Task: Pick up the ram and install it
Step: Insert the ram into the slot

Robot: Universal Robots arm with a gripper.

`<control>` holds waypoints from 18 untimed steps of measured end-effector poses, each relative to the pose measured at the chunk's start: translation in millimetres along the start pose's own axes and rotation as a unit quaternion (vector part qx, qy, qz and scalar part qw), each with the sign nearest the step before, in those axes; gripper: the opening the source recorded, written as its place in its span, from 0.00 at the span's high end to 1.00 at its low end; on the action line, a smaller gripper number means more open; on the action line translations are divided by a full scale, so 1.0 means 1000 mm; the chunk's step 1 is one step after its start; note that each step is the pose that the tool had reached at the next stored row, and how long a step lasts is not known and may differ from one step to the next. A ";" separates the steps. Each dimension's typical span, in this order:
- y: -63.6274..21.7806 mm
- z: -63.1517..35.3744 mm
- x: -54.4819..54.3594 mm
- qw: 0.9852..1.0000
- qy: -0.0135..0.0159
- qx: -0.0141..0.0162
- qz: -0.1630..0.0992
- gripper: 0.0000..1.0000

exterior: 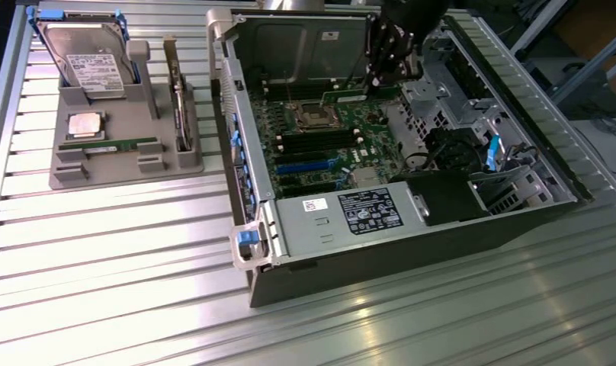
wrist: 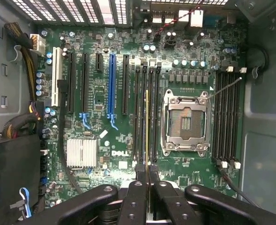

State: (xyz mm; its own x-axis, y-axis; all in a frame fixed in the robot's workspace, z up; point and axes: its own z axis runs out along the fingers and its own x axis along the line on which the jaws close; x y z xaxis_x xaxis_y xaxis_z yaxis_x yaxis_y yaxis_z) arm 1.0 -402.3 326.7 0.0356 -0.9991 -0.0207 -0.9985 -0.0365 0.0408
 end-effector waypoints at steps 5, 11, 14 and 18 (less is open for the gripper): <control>-0.0002 0.0043 0.000 1.000 0.000 0.000 0.000 0.88; -0.0004 0.0102 0.000 1.000 0.000 0.000 0.000 0.88; -0.0005 0.0129 0.000 1.000 0.000 0.000 0.000 0.88; -0.0006 0.0151 0.000 1.000 0.000 0.000 0.000 0.88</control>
State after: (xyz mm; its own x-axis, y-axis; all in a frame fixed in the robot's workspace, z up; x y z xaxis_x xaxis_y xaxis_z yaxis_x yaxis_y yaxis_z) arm 1.0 -402.3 311.6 0.0357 -0.9991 -0.0207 -0.9985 -0.0365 0.0409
